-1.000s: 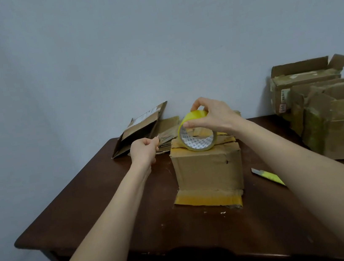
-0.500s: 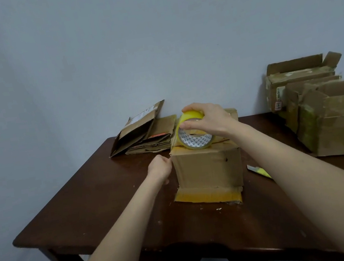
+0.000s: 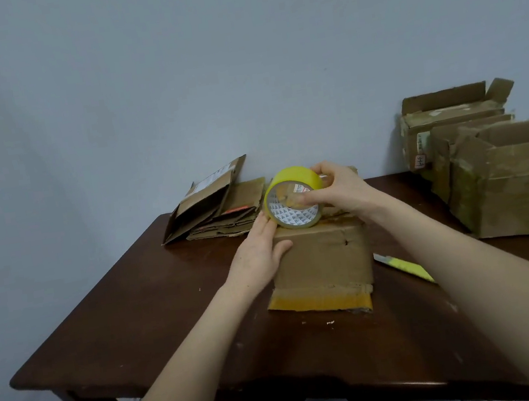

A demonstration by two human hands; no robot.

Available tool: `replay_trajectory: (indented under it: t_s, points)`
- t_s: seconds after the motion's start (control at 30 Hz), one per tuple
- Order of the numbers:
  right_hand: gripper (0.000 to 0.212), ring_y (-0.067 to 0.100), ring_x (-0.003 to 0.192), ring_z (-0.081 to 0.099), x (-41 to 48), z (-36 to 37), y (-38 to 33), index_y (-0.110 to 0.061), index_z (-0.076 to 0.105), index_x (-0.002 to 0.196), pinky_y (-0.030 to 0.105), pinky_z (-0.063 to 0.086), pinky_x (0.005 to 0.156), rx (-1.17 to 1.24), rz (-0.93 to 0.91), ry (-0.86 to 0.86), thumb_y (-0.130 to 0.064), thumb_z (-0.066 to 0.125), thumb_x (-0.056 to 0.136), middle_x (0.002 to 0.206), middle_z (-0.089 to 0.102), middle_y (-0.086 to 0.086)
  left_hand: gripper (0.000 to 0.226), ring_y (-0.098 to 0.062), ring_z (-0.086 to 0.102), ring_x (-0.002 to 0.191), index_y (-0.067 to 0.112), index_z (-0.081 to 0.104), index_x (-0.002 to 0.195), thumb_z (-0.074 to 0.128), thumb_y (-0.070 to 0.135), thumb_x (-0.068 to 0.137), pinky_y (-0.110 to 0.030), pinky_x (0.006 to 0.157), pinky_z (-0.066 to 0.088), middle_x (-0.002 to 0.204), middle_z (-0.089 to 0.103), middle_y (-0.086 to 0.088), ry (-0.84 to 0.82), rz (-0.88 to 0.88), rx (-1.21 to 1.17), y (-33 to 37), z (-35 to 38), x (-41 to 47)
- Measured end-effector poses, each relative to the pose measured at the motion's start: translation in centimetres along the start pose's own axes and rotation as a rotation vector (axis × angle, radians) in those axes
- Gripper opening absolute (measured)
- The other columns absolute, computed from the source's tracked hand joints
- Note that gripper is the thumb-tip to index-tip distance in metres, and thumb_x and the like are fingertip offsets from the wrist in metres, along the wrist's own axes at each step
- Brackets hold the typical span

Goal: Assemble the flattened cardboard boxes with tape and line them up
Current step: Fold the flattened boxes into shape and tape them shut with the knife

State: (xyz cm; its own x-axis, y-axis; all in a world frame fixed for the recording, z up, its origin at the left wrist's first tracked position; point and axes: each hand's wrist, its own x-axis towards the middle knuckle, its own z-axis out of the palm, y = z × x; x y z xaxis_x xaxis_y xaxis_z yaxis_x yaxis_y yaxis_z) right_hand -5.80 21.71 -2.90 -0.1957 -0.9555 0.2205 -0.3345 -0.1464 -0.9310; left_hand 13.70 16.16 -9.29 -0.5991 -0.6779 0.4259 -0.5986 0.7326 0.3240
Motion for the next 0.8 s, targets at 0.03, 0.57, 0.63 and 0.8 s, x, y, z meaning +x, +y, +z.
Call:
replay_trajectory:
  t_s: [0.03, 0.57, 0.63, 0.8]
  points:
    - [0.044, 0.019, 0.096, 0.067, 0.0, -0.2, 0.0, -0.021, 0.061, 0.108, 0.036, 0.053, 0.086, 0.004, -0.019, 0.015, -0.026, 0.083, 0.071, 0.099, 0.070, 0.003, 0.059, -0.014, 0.016, 0.146, 0.013, 0.032, 0.148, 0.053, 0.031, 0.095, -0.032, 0.117, 0.022, 0.158, 0.021, -0.002, 0.002, -0.003, 0.004, 0.0, 0.1, 0.2]
    - [0.047, 0.016, 0.097, 0.056, -0.5, -4.6, -0.7, -0.022, 0.055, 0.110, 0.030, 0.043, 0.077, -0.417, -0.057, 0.121, -0.054, 0.068, 0.080, 0.105, 0.060, -0.005, 0.071, -0.025, 0.019, 0.144, 0.028, 0.029, 0.146, 0.044, 0.063, 0.087, -0.040, 0.118, 0.012, 0.150, 0.037, -0.004, -0.081, 0.092, 0.547, 3.5, -1.6, 1.4]
    - [0.044, 0.014, 0.084, 0.057, -0.5, -4.0, -0.3, -0.020, 0.052, 0.100, 0.031, 0.044, 0.070, -0.380, -0.029, 0.139, -0.053, 0.070, 0.078, 0.090, 0.058, -0.006, 0.074, -0.023, 0.027, 0.141, 0.020, 0.032, 0.146, 0.045, 0.063, 0.087, -0.035, 0.113, 0.023, 0.151, 0.035, -0.004, -0.086, 0.108, 0.495, 5.5, -0.4, 1.8]
    - [0.033, 0.007, 0.061, 0.059, -1.2, -2.7, 1.0, -0.017, 0.060, 0.101, 0.029, 0.050, 0.068, 0.051, -0.026, 0.171, -0.026, 0.080, 0.076, 0.078, 0.065, -0.006, 0.069, -0.018, 0.025, 0.142, 0.014, 0.035, 0.143, 0.042, 0.059, 0.092, -0.031, 0.114, 0.019, 0.152, 0.034, -0.004, -0.080, 0.144, 0.438, 4.9, 0.4, 2.0]
